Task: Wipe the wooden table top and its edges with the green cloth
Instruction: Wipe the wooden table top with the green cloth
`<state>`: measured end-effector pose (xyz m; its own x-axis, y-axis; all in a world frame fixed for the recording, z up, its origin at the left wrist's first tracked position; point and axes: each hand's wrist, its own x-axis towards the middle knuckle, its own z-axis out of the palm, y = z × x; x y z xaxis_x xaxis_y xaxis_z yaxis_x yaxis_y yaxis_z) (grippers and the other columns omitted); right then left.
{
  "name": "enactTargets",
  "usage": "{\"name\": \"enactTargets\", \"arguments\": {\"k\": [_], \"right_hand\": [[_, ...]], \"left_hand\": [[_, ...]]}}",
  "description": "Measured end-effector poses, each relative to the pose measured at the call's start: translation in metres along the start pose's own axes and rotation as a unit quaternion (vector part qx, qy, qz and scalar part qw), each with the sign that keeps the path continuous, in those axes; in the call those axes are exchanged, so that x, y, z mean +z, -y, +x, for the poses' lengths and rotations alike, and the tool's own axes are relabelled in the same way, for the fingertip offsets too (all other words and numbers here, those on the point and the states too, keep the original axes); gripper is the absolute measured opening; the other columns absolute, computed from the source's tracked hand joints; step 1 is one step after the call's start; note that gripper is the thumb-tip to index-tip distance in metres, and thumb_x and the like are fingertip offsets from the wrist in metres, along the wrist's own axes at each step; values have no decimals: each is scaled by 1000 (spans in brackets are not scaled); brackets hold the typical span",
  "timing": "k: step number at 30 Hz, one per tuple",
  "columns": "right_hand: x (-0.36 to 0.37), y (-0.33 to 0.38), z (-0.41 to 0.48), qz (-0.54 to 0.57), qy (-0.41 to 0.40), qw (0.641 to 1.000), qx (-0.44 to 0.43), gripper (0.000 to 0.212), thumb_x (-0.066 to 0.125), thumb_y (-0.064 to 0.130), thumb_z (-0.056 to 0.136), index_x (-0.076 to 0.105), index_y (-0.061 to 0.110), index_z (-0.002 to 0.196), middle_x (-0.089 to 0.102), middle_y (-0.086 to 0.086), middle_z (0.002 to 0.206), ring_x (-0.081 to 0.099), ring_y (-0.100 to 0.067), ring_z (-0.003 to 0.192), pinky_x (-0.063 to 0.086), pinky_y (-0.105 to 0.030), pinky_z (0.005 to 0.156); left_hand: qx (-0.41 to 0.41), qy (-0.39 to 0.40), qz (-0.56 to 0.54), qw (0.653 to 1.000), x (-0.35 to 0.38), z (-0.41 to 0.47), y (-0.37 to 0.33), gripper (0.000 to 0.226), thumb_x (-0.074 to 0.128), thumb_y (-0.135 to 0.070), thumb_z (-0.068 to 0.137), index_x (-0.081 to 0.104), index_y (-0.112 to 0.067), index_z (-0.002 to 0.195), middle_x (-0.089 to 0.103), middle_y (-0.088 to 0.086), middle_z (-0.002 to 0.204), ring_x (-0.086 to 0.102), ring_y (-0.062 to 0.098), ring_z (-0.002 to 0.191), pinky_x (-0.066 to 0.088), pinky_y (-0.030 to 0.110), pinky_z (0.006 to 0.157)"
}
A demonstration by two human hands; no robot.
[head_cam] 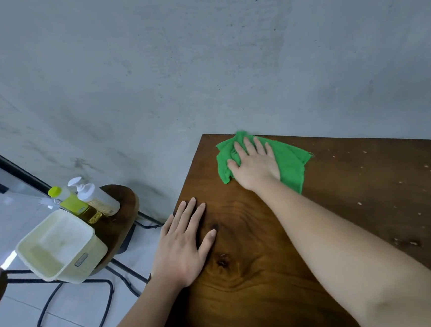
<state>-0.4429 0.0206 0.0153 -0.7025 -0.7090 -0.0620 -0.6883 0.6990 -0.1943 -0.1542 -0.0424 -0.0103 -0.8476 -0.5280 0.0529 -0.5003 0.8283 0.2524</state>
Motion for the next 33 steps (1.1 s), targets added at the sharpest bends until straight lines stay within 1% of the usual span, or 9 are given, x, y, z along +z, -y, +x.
{"name": "enactTargets", "arguments": {"k": [5,8,10,13,19,23,25,28,33], "right_hand": [[7,27,-22,-12,17,995,-95,77,2,66,107,8,33,176,-2,3,185,-7,-24,171,-3,-53,138],[8,7,-37,-1,31,986,-166,76,7,66,107,12,36,176,0,9,185,-6,-14,171,-6,-44,138],[2,-21,-39,8,37,983,-177,74,9,67,107,11,40,176,-1,13,184,-6,-10,170,-4,-42,138],[-13,-75,-39,5,25,994,-111,71,10,66,108,10,43,175,-2,14,184,-5,-9,170,-2,-42,138],[-30,-163,-62,8,-10,998,67,68,18,61,112,14,40,176,3,10,185,0,-13,171,0,-41,138],[-27,-162,-89,17,-39,975,220,71,18,59,111,14,34,177,5,1,186,1,-24,172,4,-49,138],[-22,-142,-101,23,-39,964,262,72,15,60,110,10,34,177,2,-1,186,-1,-29,172,3,-53,137],[-12,-103,-123,17,-27,968,250,75,10,64,108,6,35,177,-1,-1,186,-5,-31,172,1,-54,137],[6,-37,-175,1,-10,989,150,77,3,66,106,4,35,177,-3,2,186,-6,-25,172,-1,-51,138]], "left_hand": [[1,3,7,1000,1,1,2,74,13,-87,107,4,-57,174,-6,-28,183,-17,-2,168,-2,41,140],[-2,5,7,1000,2,1,2,75,11,-88,105,3,-58,173,-7,-29,182,-21,-6,165,-7,37,137],[-2,0,11,1000,2,1,3,75,11,-88,105,4,-58,173,-6,-28,183,-19,-4,166,-6,37,137],[6,-8,29,1000,3,1,2,77,11,-86,107,10,-51,176,-1,-23,184,-11,2,170,-1,39,138],[16,-4,39,999,5,2,3,81,8,-85,107,11,-45,177,1,-17,186,-10,6,171,-6,35,135],[22,2,44,999,6,3,5,84,5,-84,107,13,-41,178,5,-11,187,-6,11,172,-2,39,136],[23,11,42,999,7,4,5,86,3,-85,106,11,-39,179,4,-10,188,-7,13,173,0,41,137],[26,22,38,999,4,4,4,91,-4,-86,103,9,-38,179,1,-8,188,-7,15,173,3,44,139],[39,34,58,997,-4,1,0,95,-13,-84,100,6,-35,179,1,-2,189,-3,22,174,6,47,140]]}}
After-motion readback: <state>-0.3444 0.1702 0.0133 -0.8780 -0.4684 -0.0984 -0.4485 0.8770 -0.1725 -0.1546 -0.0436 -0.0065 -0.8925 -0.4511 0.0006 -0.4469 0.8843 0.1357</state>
